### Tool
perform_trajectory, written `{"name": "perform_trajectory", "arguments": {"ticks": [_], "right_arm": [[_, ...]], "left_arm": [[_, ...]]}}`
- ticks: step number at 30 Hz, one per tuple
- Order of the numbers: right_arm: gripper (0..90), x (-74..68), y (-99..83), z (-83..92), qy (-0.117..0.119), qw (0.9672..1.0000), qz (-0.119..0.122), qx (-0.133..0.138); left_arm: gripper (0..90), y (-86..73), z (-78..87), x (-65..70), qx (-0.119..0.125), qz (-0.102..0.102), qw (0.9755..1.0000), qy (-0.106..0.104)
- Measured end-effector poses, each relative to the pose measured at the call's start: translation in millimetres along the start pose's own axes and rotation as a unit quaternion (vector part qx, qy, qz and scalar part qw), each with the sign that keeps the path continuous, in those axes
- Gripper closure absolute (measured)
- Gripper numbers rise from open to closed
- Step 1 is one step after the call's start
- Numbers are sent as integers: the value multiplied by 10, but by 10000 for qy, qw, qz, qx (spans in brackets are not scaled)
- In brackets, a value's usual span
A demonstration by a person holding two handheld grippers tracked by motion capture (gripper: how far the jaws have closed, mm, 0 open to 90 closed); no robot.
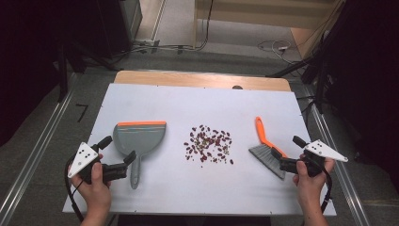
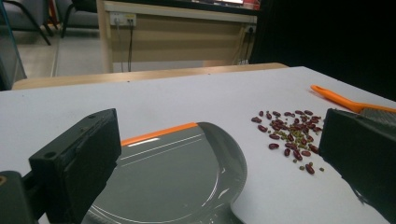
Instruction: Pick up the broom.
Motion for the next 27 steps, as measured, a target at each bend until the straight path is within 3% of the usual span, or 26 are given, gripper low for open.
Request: {"name": "perform_trajectory", "arguments": {"ticks": [7, 9, 16, 21, 23, 27], "right_arm": [[0, -12, 75, -2, -24, 10000, 82, -51], [0, -2, 147, -17, -156, 9997, 158, -96], [0, -57, 401, -86, -131, 9988, 415, -203], [0, -23, 538, -154, -216, 9986, 406, -266], [0, 25, 613, -243, -185, 9985, 253, -438], [22, 74, 656, -325, -224, 9984, 177, -490]], "left_arm": [[0, 16, -2, 0, 22, -8, 10000, -76], [0, 26, 3, -11, 31, 10, 10000, -63], [0, 25, -27, -2, -21, -20, 9999, -112], [0, -8, -65, -5, -97, 5, 9998, -168], [0, -12, -68, -3, -103, -2, 9998, -181], [0, -20, -76, 0, -114, 2, 9997, -213]]}}
Point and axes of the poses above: each handheld gripper's, and its own axes: z roughly backward along the jaws, y roughly out of its top, x roughly to its right, the point moved 10 cm from there along -z, roughly forward along the jaws, and after that the axes turned 1 degree about -y, right-handed, at the moved point
